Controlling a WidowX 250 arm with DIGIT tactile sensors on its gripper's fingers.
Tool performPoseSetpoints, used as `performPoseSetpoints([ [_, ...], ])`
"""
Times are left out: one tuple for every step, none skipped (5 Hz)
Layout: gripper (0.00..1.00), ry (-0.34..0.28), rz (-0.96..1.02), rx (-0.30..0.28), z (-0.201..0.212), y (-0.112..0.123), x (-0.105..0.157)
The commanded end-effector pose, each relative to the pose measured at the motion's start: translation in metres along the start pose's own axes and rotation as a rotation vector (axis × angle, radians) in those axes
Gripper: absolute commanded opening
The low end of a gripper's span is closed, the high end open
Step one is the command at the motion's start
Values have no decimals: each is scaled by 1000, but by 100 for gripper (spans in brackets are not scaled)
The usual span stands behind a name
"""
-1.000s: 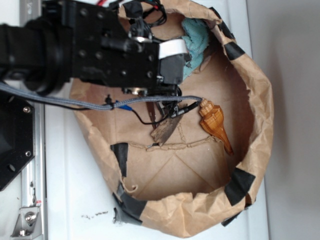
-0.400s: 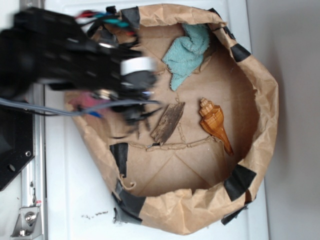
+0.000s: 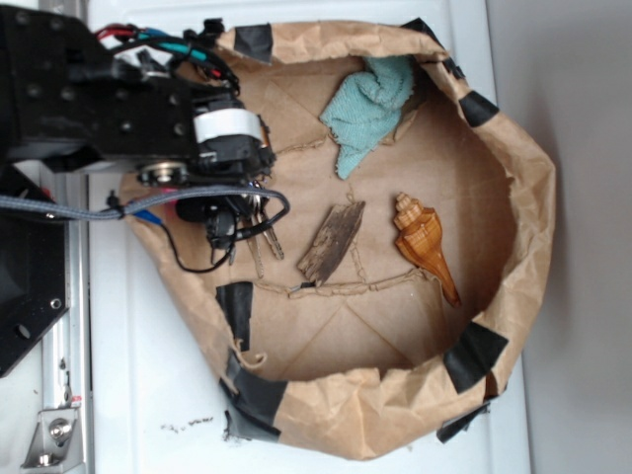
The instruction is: Grab the silver keys.
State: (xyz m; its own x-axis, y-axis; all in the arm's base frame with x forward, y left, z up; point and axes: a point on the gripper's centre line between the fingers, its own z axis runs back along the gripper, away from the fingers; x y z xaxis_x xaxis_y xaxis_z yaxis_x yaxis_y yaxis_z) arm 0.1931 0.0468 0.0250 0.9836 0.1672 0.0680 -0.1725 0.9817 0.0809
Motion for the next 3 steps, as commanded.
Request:
performPoseSetpoints([
  [0, -35, 49, 13, 16, 5, 22],
  [0, -55, 70, 16, 29, 5, 33],
  [0, -75, 91, 24, 55, 1, 43],
])
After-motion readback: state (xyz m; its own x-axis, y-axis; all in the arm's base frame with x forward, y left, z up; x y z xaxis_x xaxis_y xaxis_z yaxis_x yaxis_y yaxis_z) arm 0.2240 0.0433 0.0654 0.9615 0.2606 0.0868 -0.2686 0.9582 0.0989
